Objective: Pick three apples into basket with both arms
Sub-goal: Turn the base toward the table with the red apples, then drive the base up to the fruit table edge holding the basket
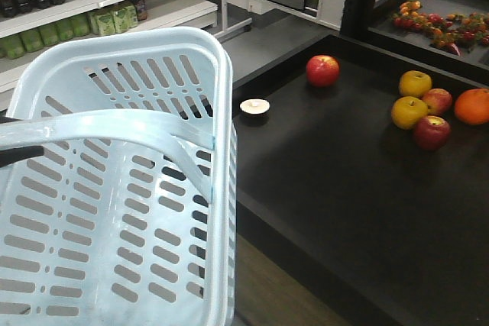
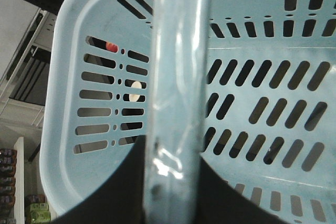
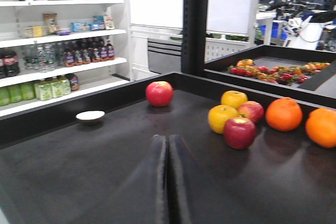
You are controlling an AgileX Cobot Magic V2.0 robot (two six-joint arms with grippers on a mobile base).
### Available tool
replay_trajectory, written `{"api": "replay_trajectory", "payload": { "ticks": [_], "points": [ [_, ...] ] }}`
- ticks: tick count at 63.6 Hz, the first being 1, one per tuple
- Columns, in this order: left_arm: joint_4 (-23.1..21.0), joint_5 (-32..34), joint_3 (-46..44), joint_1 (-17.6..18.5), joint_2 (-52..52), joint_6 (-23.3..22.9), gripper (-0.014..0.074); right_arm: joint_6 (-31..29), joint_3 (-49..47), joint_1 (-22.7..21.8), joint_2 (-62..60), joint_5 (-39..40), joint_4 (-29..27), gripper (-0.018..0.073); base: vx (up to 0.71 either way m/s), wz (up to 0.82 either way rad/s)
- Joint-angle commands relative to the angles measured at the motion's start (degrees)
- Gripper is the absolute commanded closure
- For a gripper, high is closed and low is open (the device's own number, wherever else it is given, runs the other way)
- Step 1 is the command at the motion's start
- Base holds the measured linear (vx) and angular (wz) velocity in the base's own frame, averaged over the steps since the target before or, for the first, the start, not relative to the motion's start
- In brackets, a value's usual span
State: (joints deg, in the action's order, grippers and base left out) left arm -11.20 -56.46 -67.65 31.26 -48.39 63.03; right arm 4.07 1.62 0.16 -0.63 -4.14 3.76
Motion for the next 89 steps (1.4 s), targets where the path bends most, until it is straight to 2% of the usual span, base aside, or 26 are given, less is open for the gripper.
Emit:
{"api": "replay_trajectory", "payload": {
  "ticks": [1,89],
  "points": [
    [-1.42,5.14,-1.54,0.09,0.71,-0.83,0.0603,-0.15,0.79,-0.07,0.09,4.14,0.54,0.0568,0.08,-0.3],
    [-1.42,5.14,-1.54,0.09,0.71,-0.83,0.0603,-0.15,0.79,-0.07,0.09,4.14,0.54,0.0568,0.07,-0.37]
  ]
}}
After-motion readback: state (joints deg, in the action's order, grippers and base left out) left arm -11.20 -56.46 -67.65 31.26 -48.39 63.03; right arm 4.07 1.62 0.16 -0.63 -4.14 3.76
